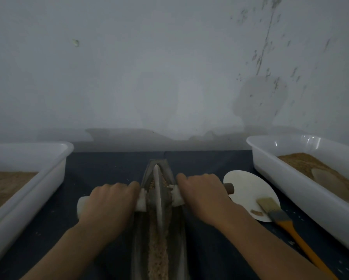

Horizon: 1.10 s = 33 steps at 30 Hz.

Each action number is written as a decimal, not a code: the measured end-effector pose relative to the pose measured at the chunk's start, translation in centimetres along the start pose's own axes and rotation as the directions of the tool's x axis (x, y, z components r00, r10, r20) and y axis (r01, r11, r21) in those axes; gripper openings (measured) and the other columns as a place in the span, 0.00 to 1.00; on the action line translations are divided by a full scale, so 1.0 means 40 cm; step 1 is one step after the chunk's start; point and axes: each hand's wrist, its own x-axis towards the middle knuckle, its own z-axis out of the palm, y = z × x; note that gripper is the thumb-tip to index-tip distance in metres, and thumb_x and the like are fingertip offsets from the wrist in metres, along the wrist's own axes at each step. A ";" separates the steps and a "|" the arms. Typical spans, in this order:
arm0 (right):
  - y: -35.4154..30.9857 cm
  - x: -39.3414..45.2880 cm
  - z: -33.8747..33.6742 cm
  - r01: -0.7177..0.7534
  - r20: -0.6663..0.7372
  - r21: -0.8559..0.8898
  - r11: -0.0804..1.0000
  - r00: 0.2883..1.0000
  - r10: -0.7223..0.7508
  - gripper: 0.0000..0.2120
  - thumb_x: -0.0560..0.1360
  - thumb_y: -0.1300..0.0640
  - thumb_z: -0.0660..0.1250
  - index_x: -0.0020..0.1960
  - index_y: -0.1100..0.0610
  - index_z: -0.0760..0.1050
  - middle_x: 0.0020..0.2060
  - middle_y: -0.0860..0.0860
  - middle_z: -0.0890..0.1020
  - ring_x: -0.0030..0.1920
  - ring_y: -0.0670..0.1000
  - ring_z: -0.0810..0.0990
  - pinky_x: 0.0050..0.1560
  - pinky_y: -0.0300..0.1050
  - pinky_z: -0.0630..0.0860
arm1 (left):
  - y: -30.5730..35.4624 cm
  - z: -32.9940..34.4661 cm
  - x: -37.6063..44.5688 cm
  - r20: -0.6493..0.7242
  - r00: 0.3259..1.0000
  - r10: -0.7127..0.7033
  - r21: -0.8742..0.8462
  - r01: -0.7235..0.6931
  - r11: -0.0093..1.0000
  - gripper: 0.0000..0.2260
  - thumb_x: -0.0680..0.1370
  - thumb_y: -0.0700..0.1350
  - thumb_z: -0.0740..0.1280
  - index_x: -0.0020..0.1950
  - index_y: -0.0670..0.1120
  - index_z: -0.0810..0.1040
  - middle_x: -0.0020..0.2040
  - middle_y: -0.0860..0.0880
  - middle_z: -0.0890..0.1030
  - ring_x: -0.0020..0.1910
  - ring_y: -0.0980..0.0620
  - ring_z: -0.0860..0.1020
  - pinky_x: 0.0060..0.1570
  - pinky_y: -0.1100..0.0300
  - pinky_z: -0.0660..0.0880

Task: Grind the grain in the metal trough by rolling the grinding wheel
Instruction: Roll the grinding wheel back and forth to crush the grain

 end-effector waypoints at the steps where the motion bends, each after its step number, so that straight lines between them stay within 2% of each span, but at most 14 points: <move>1: -0.002 -0.003 -0.001 0.001 -0.002 -0.002 1.000 1.000 -0.001 0.13 0.71 0.55 0.68 0.47 0.53 0.64 0.38 0.51 0.80 0.34 0.55 0.78 0.34 0.46 0.59 | 0.001 -0.002 -0.005 -0.007 1.000 0.005 0.010 -0.005 1.000 0.19 0.73 0.55 0.65 0.40 0.57 0.53 0.37 0.57 0.66 0.34 0.56 0.66 0.36 0.59 0.63; 5: -0.022 -0.043 -0.034 0.003 0.047 0.021 1.000 0.999 -0.004 0.12 0.73 0.54 0.67 0.50 0.54 0.65 0.43 0.52 0.80 0.38 0.56 0.78 0.36 0.46 0.61 | 0.016 -0.034 -0.045 0.043 0.998 0.040 0.017 -0.041 0.999 0.19 0.73 0.55 0.65 0.41 0.58 0.52 0.38 0.56 0.66 0.36 0.55 0.67 0.38 0.59 0.63; 8: -0.047 -0.103 -0.073 0.028 0.137 0.091 0.995 0.990 -0.041 0.14 0.72 0.56 0.67 0.52 0.53 0.65 0.45 0.52 0.80 0.41 0.56 0.79 0.37 0.47 0.62 | 0.030 -0.065 -0.100 0.169 0.985 0.021 -0.041 -0.015 0.999 0.18 0.73 0.56 0.64 0.41 0.60 0.53 0.41 0.57 0.67 0.44 0.55 0.72 0.42 0.58 0.65; 11: -0.074 -0.145 -0.093 0.020 0.173 0.081 0.997 0.984 -0.033 0.10 0.73 0.59 0.63 0.51 0.55 0.64 0.46 0.54 0.79 0.42 0.58 0.78 0.33 0.46 0.56 | 0.037 -0.083 -0.150 0.190 0.981 0.047 -0.036 -0.041 0.999 0.16 0.72 0.62 0.60 0.46 0.62 0.53 0.47 0.59 0.69 0.52 0.57 0.74 0.43 0.58 0.64; 13: -0.080 -0.147 -0.088 -0.005 0.189 0.073 0.997 0.982 -0.009 0.09 0.74 0.60 0.61 0.52 0.56 0.64 0.46 0.54 0.78 0.44 0.59 0.78 0.33 0.47 0.55 | 0.039 -0.089 -0.155 0.198 0.979 0.040 -0.015 -0.038 0.999 0.17 0.72 0.64 0.60 0.44 0.63 0.51 0.44 0.59 0.67 0.49 0.59 0.73 0.41 0.58 0.62; 16: -0.063 -0.118 -0.065 -0.001 0.149 0.077 0.997 0.989 -0.010 0.10 0.73 0.57 0.64 0.53 0.54 0.66 0.46 0.53 0.80 0.42 0.57 0.79 0.36 0.47 0.61 | 0.040 -0.075 -0.120 0.206 0.978 0.021 0.020 -0.026 0.999 0.15 0.74 0.59 0.61 0.43 0.60 0.52 0.48 0.58 0.71 0.51 0.56 0.75 0.42 0.57 0.62; 19: -0.029 -0.067 -0.027 -0.024 0.119 0.072 0.997 0.993 0.015 0.13 0.72 0.53 0.68 0.52 0.53 0.66 0.43 0.50 0.80 0.39 0.53 0.79 0.38 0.47 0.67 | 0.029 -0.042 -0.057 0.096 0.995 0.024 0.056 -0.030 0.998 0.15 0.74 0.54 0.63 0.42 0.58 0.53 0.50 0.57 0.75 0.46 0.55 0.75 0.40 0.57 0.64; 22: -0.006 -0.014 0.000 -0.024 0.048 0.046 0.999 0.999 0.022 0.12 0.72 0.54 0.67 0.49 0.53 0.65 0.40 0.51 0.79 0.36 0.54 0.78 0.35 0.46 0.63 | 0.011 -0.017 -0.007 0.030 0.999 0.025 0.019 -0.025 0.999 0.16 0.73 0.54 0.65 0.43 0.58 0.55 0.44 0.57 0.74 0.40 0.56 0.73 0.39 0.59 0.66; 25: 0.002 0.011 0.004 0.002 0.010 0.001 1.000 1.000 -0.002 0.11 0.71 0.57 0.68 0.48 0.54 0.67 0.38 0.52 0.80 0.34 0.55 0.77 0.34 0.46 0.62 | 0.001 -0.012 0.006 0.022 1.000 0.018 -0.017 -0.017 1.000 0.17 0.74 0.55 0.65 0.43 0.59 0.55 0.41 0.58 0.69 0.38 0.57 0.69 0.39 0.60 0.64; 29: -0.014 -0.011 -0.030 0.022 0.049 0.011 1.000 0.999 -0.022 0.09 0.73 0.58 0.66 0.50 0.55 0.67 0.41 0.53 0.80 0.35 0.55 0.75 0.36 0.46 0.64 | 0.013 -0.038 -0.025 0.054 0.998 0.017 -0.043 -0.015 0.999 0.15 0.75 0.54 0.65 0.44 0.58 0.57 0.46 0.57 0.73 0.43 0.56 0.73 0.39 0.60 0.64; 31: -0.029 -0.047 -0.054 0.018 0.105 0.055 0.998 0.994 -0.024 0.11 0.74 0.57 0.66 0.53 0.55 0.67 0.44 0.53 0.80 0.39 0.55 0.78 0.39 0.48 0.69 | 0.021 -0.053 -0.051 0.109 0.994 0.022 -0.047 -0.017 0.999 0.16 0.75 0.55 0.64 0.43 0.59 0.54 0.48 0.58 0.73 0.42 0.57 0.70 0.38 0.59 0.61; 33: -0.047 -0.088 -0.073 0.010 0.174 0.104 0.995 0.984 -0.029 0.11 0.75 0.57 0.65 0.55 0.55 0.68 0.46 0.54 0.80 0.44 0.57 0.79 0.43 0.50 0.70 | 0.025 -0.065 -0.081 0.199 0.979 0.037 -0.084 -0.020 0.996 0.16 0.74 0.57 0.63 0.42 0.60 0.54 0.49 0.58 0.72 0.45 0.56 0.71 0.41 0.58 0.62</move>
